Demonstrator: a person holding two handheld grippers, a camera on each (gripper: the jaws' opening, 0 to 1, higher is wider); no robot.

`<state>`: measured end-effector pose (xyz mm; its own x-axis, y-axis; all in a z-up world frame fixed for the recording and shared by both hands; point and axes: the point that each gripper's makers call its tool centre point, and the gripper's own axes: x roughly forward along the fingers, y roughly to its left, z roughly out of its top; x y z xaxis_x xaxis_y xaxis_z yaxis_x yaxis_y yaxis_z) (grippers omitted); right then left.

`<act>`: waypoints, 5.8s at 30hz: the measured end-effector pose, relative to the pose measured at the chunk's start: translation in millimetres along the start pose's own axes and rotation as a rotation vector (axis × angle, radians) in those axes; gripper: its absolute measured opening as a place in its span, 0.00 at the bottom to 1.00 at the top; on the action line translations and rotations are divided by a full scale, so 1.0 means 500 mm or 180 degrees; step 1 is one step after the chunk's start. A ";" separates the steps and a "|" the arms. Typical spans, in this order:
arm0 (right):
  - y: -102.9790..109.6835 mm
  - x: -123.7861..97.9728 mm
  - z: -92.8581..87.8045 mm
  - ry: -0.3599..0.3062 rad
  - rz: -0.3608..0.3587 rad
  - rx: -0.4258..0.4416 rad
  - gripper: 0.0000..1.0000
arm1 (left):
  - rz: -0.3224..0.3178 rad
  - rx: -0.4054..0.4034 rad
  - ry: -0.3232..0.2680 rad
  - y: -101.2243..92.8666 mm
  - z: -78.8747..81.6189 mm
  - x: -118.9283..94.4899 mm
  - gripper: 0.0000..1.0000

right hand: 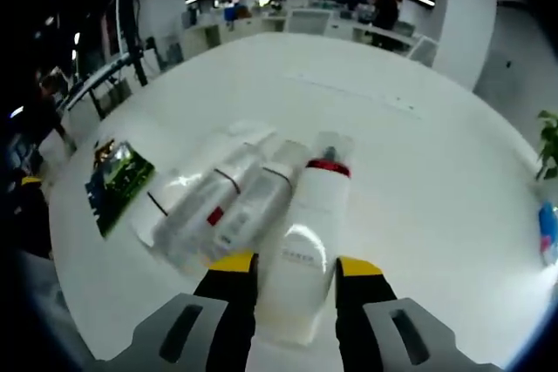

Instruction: Arrange the skincare products in the storage area until every visible bottle or jar stands upright without overlapping.

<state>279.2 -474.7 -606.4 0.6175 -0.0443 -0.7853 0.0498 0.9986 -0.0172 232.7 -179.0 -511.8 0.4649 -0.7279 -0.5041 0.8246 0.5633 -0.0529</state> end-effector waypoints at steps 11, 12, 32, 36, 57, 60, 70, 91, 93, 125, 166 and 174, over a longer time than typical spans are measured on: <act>-0.009 0.009 -0.010 -0.0096 0.0017 0.0082 0.34 | -0.0338 0.0440 -0.0006 -0.009 0.077 0.029 0.90; -0.008 0.005 -0.010 -0.0111 0.0024 0.0095 0.34 | -0.0347 0.0466 0.0020 -0.009 0.078 0.033 0.90; -0.022 0.014 -0.016 -0.0129 0.0010 -0.0087 0.31 | -0.0881 0.0528 0.0276 -0.020 0.107 0.143 0.89; -0.023 0.015 -0.015 -0.0128 0.0011 -0.0099 0.31 | -0.0921 0.0516 0.0311 -0.024 0.107 0.163 0.89; -0.011 -0.002 -0.030 -0.0105 0.0083 -0.0031 0.25 | -0.0962 0.0154 0.0368 -0.041 0.095 0.221 0.91; -0.001 -0.013 -0.036 -0.0096 0.0082 -0.0017 0.25 | -0.0989 0.0101 0.0402 -0.044 0.085 0.225 0.93; -0.001 -0.024 -0.051 -0.0013 0.0174 0.0206 0.24 | -0.1052 -0.0088 0.0376 -0.047 0.082 0.234 0.95; 0.012 -0.045 -0.059 -0.0198 0.0568 0.1060 0.24 | -0.1265 -0.0486 0.0336 -0.074 0.090 0.250 0.99; 0.016 -0.048 -0.060 -0.0217 0.0578 0.1091 0.24 | -0.1262 -0.0432 0.0312 -0.075 0.091 0.254 0.99; 0.056 -0.109 -0.084 -0.0567 0.1901 0.3456 0.23 | -0.1577 -0.0918 0.0337 -0.133 0.113 0.269 0.77; 0.200 -0.199 0.029 -0.0800 0.3111 0.3529 0.23 | -0.1802 -0.2030 0.0420 -0.171 0.187 0.323 0.66; 0.235 -0.213 0.040 -0.0762 0.3146 0.3307 0.23 | -0.1823 -0.2030 0.0428 -0.195 0.193 0.310 0.63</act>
<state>235.0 -353.2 -512.3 0.8443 0.5285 -0.0889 0.0054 0.1576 0.9875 255.4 -384.6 -501.7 -0.0419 -0.9367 -0.3475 0.5630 0.2652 -0.7828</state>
